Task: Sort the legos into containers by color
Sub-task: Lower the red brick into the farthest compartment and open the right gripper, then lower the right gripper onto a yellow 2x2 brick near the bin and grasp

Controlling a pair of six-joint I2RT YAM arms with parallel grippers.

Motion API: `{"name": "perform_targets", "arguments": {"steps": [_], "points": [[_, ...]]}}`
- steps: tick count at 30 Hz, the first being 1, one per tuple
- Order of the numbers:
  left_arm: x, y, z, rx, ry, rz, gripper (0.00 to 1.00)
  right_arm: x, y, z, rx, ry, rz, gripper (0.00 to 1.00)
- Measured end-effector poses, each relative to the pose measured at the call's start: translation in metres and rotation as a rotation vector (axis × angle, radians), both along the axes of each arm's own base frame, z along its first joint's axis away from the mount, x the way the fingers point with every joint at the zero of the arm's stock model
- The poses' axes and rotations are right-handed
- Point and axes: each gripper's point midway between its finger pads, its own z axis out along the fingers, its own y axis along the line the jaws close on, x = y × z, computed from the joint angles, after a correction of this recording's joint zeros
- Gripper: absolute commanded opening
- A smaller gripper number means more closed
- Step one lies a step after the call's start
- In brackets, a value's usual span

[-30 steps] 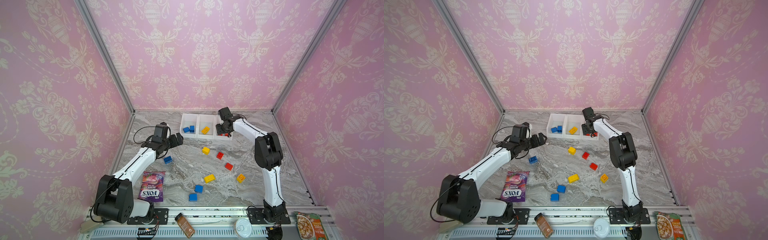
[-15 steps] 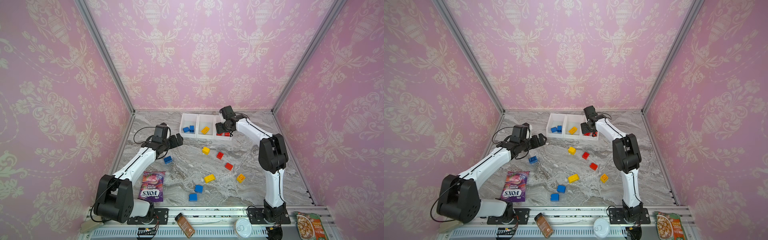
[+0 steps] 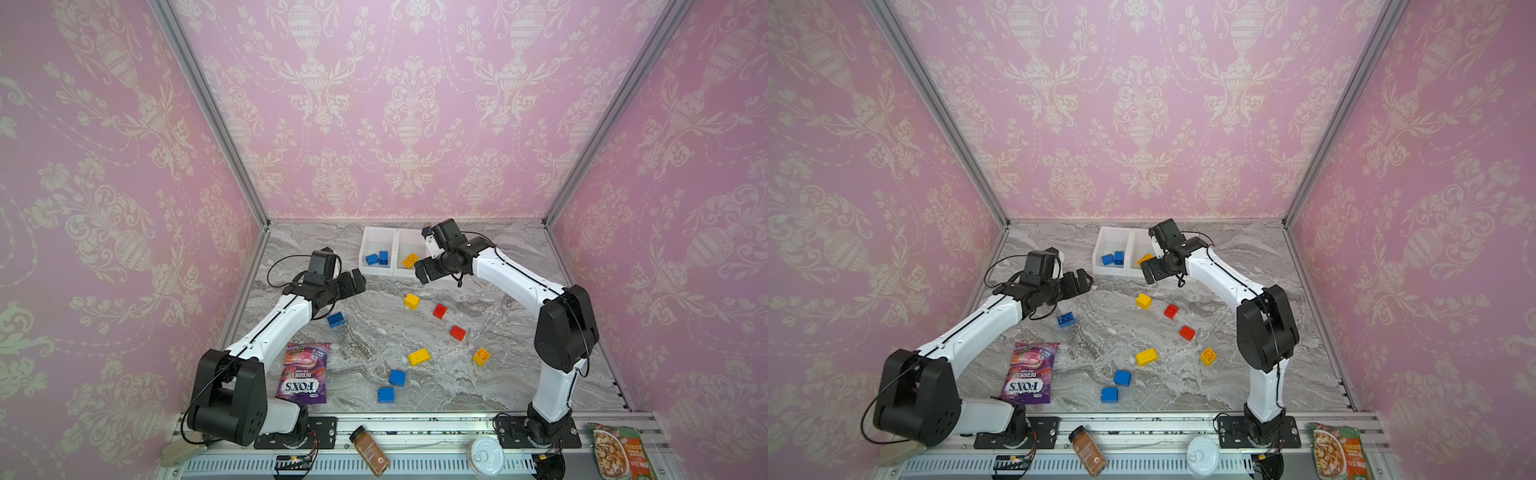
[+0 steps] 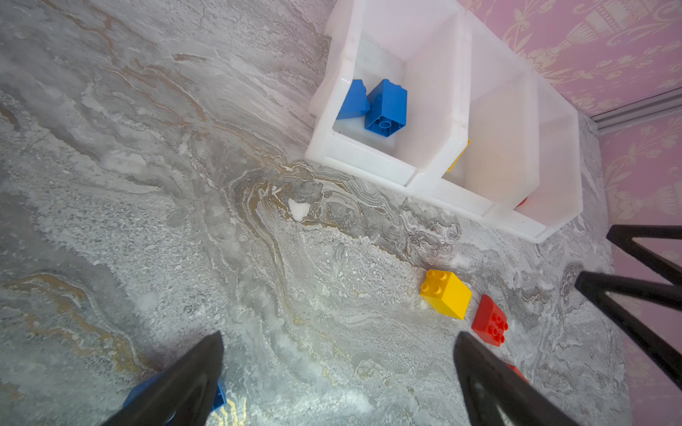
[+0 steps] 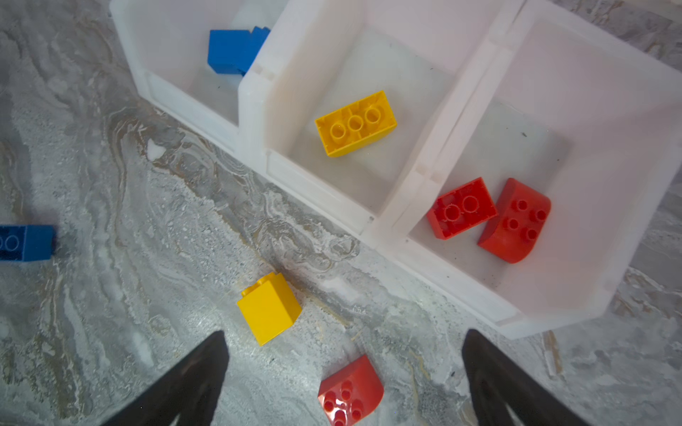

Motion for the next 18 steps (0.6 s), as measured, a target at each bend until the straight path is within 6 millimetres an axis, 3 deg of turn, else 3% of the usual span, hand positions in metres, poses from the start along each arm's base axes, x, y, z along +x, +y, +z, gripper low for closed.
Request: {"name": "perform_targets", "arguments": {"steps": [7, 11, 18], "points": [[0.002, 0.000, -0.005, 0.002, 0.008, 0.000, 0.99, -0.036, 0.024, -0.015, -0.038, 0.072, 0.145, 0.99], [0.002, -0.001, -0.005, 0.001, 0.007, 0.000, 0.99, -0.042, 0.031, -0.027, -0.064, 0.103, 0.198, 0.97], [0.000, 0.000, -0.009, 0.003, 0.014, 0.001, 0.99, -0.044, 0.045, -0.065, -0.139, 0.176, 0.288, 0.92]]}}
